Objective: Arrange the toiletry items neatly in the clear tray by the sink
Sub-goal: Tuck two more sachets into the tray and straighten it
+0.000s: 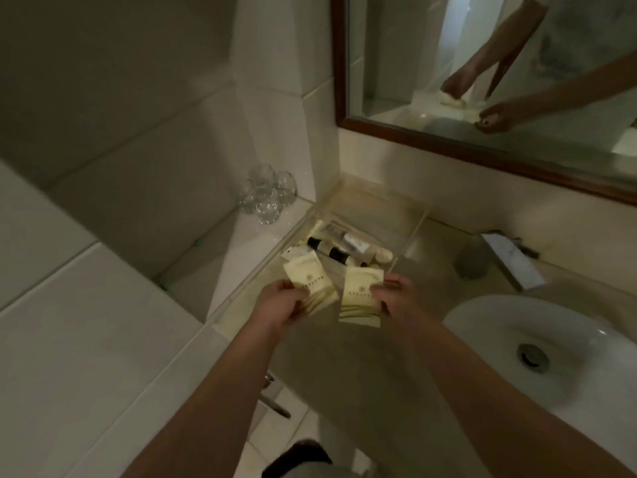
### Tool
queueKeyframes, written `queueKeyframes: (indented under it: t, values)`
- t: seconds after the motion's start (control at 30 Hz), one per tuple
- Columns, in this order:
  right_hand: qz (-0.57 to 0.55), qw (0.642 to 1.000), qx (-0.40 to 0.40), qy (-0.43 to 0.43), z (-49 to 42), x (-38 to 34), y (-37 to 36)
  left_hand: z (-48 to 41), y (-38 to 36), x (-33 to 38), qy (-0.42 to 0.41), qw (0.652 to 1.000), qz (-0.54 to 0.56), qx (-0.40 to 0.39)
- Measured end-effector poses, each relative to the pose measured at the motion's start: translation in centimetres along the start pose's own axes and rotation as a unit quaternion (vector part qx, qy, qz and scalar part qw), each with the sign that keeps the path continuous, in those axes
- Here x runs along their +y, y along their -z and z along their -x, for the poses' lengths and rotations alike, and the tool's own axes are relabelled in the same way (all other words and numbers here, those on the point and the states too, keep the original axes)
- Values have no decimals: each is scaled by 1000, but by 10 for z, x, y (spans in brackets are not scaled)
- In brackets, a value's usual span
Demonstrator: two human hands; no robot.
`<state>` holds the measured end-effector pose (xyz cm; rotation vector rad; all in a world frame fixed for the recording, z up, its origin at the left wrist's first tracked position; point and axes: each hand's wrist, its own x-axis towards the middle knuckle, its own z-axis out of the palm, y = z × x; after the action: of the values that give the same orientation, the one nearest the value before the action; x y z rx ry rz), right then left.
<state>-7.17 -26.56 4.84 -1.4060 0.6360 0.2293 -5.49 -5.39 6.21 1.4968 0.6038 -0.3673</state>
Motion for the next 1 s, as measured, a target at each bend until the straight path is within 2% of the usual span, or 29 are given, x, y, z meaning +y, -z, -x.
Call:
queueKeyframes:
  t: [0.23, 0.37, 0.73, 1.0]
  values:
    - [127, 990, 58, 3, -36, -15, 1, -62, -20, 22, 72, 997, 6, 1]
    - [166, 982, 92, -6, -55, -27, -9, -97, -32, 38, 77, 997, -20, -10]
    - [352, 933, 64, 41, -85, -48, -53, -143, -39, 43, 62, 998, -16, 14]
    - [399, 913, 59, 57, -90, -38, -66, -136, -24, 27, 27, 996, -86, 9]
